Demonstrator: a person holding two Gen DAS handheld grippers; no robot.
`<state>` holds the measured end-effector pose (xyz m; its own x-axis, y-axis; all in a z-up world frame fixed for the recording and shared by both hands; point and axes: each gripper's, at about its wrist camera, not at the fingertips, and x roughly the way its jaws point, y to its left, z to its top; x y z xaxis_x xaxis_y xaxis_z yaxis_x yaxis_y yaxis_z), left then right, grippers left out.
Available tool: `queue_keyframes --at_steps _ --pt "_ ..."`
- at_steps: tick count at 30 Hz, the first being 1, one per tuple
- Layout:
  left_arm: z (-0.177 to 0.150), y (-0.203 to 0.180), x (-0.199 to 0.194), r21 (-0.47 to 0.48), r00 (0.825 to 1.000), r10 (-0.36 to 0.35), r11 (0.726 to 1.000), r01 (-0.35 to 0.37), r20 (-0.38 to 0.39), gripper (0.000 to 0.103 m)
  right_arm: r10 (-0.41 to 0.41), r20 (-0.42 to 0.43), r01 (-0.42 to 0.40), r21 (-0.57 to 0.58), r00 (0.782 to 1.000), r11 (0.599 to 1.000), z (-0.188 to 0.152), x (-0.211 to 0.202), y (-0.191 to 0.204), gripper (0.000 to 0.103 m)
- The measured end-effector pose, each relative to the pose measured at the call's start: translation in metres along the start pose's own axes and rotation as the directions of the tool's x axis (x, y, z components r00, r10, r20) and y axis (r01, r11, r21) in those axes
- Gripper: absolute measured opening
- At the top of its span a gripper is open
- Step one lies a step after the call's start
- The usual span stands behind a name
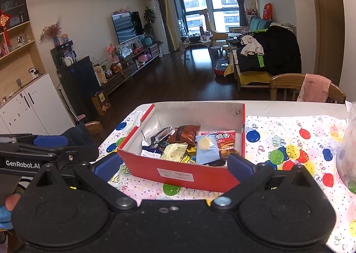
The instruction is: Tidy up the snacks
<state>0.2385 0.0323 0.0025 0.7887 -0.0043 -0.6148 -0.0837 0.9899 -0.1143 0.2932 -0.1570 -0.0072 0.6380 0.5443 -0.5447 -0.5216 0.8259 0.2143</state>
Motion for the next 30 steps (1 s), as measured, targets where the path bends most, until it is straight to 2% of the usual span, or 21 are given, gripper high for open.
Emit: queue_keyframes --at_steps 30 --pt "-0.0069 -0.0044 -0.0018 -0.011 1.000 -0.007 1.000 0.007 -0.010 0.098 0.004 -0.003 -0.004 0.014 1.000 1.000 -0.0025 -0.0060 0.0043 0.103"
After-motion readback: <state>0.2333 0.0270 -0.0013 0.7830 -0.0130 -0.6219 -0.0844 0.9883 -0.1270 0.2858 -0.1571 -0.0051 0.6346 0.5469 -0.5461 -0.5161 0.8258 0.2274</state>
